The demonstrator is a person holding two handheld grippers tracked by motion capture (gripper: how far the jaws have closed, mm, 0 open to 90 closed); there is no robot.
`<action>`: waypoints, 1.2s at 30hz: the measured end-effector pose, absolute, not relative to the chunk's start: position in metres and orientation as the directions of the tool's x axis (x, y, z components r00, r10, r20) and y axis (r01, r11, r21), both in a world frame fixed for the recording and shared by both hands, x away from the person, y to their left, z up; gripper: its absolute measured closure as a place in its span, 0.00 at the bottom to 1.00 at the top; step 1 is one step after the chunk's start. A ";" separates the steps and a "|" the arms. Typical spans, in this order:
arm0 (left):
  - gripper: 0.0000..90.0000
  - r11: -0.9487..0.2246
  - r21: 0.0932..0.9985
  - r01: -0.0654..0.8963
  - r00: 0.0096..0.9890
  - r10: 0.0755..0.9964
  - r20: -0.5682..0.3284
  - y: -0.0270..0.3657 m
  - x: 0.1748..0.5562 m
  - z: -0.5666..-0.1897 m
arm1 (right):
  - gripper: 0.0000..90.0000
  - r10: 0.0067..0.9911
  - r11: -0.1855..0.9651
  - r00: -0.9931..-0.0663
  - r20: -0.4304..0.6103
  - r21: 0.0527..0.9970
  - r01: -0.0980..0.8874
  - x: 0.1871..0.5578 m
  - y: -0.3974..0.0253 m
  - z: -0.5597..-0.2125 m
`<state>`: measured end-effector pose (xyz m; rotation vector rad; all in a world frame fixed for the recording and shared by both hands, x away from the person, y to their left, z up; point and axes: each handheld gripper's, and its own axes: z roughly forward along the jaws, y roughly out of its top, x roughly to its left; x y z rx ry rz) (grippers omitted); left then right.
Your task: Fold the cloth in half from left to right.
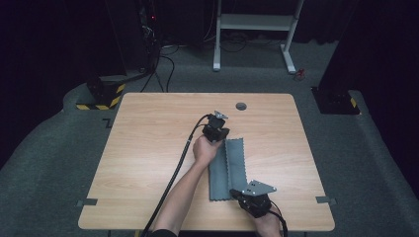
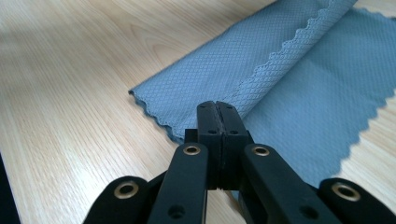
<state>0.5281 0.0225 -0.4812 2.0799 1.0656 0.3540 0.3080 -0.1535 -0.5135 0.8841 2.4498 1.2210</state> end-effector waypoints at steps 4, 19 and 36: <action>0.99 -0.369 0.728 0.577 0.618 0.781 -0.094 0.016 0.529 -0.485 | 1.00 0.638 0.450 -0.769 0.042 0.790 0.416 0.307 -0.160 -0.516; 0.99 -0.401 0.716 0.571 0.638 0.766 -0.079 -0.008 0.531 -0.491 | 1.00 0.665 0.434 -0.745 0.059 0.781 0.450 0.305 -0.176 -0.517; 0.99 -0.409 0.704 0.580 0.648 0.756 -0.094 -0.024 0.535 -0.500 | 1.00 0.692 0.435 -0.720 0.058 0.762 0.479 0.304 -0.185 -0.520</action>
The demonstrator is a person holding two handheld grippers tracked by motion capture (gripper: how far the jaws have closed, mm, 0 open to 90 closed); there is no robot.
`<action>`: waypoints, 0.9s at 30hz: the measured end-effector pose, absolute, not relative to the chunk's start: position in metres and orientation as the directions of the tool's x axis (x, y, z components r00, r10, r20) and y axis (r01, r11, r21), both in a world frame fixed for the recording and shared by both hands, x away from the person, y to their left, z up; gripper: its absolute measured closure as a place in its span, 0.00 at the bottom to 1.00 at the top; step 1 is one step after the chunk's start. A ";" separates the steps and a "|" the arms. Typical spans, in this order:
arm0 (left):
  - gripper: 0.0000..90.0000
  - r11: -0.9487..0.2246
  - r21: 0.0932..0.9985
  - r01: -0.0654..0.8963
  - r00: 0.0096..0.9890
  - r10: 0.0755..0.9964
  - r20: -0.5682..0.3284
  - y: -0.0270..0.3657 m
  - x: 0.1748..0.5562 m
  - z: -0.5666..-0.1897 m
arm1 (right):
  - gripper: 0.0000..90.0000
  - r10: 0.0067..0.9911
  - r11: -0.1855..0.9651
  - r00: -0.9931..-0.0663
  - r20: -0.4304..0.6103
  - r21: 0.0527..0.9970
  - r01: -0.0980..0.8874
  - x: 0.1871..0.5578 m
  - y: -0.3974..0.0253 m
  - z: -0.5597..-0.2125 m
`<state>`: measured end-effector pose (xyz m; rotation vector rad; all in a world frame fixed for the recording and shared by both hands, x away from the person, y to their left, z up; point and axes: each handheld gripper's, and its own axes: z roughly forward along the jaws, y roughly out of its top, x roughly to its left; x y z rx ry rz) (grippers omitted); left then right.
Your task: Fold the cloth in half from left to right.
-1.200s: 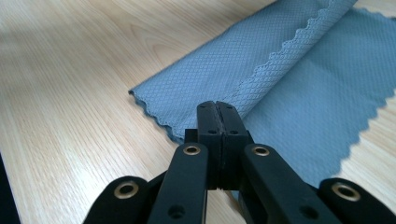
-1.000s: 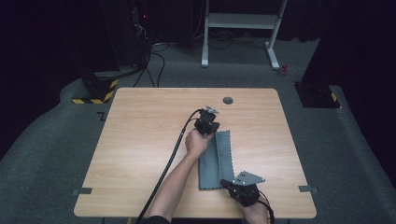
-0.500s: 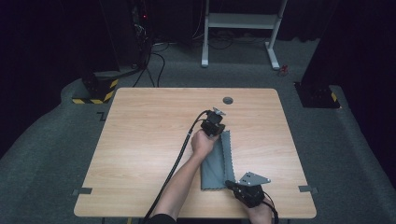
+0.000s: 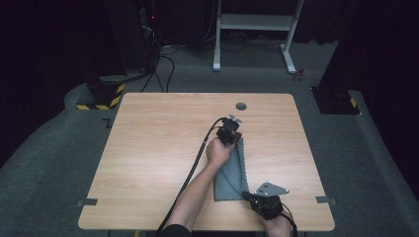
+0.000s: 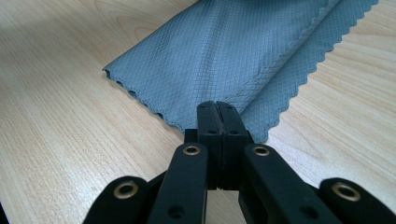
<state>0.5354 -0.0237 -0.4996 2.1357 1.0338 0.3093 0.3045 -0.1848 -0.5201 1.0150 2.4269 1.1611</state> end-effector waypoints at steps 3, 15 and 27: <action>0.99 -0.406 0.707 0.579 0.648 0.755 -0.097 -0.027 0.535 -0.500 | 1.00 0.694 0.437 -0.718 0.060 0.757 0.485 0.305 -0.186 -0.521; 0.71 -0.384 0.722 0.576 0.632 0.769 -0.095 -0.024 0.535 -0.495 | 0.91 0.719 0.422 -0.693 0.052 0.759 0.495 0.306 -0.190 -0.520; 0.55 -0.416 0.736 0.535 0.623 0.782 -0.011 0.030 0.487 -0.483 | 0.85 0.752 0.376 -0.657 0.053 0.784 0.493 0.336 -0.206 -0.506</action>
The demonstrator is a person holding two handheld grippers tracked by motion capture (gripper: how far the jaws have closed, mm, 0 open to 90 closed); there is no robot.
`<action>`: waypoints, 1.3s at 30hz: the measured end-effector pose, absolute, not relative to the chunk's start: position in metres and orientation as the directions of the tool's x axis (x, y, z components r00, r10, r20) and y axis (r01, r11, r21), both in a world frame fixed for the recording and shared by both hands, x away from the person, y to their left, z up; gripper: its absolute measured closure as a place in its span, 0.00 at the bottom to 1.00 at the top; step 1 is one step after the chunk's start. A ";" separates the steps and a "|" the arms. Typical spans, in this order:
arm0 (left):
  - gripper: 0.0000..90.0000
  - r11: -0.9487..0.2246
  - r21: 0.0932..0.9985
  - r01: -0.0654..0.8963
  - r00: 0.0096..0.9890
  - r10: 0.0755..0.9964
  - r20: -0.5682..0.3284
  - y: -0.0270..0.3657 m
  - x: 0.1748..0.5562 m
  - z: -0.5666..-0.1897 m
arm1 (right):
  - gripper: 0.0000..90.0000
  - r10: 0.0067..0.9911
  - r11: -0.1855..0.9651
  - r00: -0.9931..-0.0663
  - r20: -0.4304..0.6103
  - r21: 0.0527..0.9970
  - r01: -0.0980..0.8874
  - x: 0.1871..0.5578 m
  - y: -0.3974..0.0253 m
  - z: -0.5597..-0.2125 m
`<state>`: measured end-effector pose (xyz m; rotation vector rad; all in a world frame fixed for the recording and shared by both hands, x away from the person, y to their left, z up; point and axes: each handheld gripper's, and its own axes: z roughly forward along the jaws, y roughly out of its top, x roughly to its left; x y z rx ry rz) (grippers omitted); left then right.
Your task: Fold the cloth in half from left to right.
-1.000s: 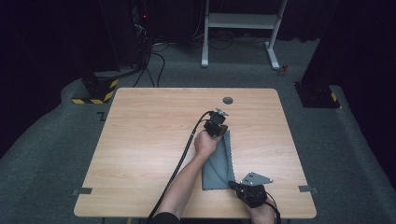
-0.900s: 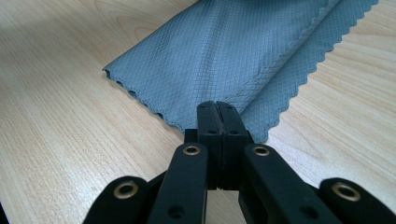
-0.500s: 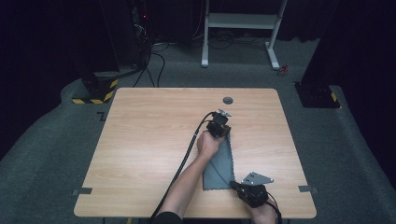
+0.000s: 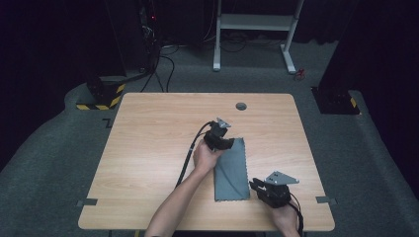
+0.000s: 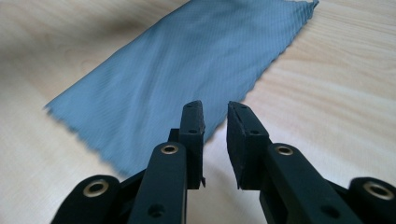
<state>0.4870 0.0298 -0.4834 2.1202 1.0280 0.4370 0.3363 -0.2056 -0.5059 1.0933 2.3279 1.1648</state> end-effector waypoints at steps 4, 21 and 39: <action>0.51 -0.420 0.739 0.527 0.630 0.777 -0.007 0.047 0.460 -0.484 | 0.86 0.745 0.393 -0.665 0.051 0.771 0.501 0.358 -0.201 -0.507; 0.44 -0.471 0.716 0.515 0.691 0.722 -0.022 0.048 0.383 -0.509 | 0.87 0.714 0.474 -0.700 0.003 0.734 0.487 0.396 -0.171 -0.513; 0.45 -0.428 0.761 0.487 0.663 0.748 -0.004 0.084 0.347 -0.526 | 0.83 0.714 0.491 -0.700 -0.022 0.729 0.477 0.403 -0.178 -0.521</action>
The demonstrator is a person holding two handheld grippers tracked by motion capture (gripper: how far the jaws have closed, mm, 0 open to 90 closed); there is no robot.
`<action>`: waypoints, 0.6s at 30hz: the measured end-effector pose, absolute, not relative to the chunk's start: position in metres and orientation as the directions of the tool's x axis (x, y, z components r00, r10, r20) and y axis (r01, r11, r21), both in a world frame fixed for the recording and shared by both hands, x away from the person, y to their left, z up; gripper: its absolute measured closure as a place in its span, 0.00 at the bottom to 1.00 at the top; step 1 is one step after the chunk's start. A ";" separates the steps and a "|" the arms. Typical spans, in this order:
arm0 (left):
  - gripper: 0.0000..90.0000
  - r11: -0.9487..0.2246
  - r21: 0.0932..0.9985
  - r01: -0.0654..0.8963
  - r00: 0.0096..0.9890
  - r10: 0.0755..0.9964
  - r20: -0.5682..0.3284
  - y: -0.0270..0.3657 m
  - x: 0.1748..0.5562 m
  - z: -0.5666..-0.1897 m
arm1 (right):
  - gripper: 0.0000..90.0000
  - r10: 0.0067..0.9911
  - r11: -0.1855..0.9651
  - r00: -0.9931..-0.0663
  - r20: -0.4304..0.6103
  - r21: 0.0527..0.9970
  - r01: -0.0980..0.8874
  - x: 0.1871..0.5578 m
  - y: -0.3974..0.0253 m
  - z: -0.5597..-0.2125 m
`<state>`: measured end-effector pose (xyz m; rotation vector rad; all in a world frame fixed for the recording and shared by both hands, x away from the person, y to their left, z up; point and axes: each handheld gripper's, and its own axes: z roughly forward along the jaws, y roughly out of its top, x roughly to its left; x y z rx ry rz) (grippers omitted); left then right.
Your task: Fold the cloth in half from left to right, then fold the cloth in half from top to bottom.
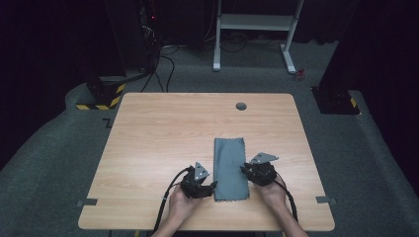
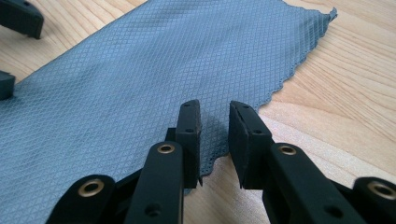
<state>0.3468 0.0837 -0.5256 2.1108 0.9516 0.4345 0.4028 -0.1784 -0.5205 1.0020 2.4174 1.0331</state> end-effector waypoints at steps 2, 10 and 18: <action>0.45 -0.423 0.762 0.491 0.668 0.744 -0.017 0.084 0.343 -0.525 | 0.82 0.714 0.486 -0.700 -0.017 0.733 0.477 0.403 -0.179 -0.521; 0.42 -0.451 0.760 0.468 0.695 0.719 -0.001 0.075 0.328 -0.526 | 0.83 0.711 0.481 -0.703 -0.020 0.743 0.465 0.402 -0.180 -0.523; 0.42 -0.451 0.759 0.470 0.700 0.714 -0.009 0.080 0.322 -0.526 | 0.75 0.728 0.455 -0.685 0.010 0.741 0.494 0.404 -0.183 -0.522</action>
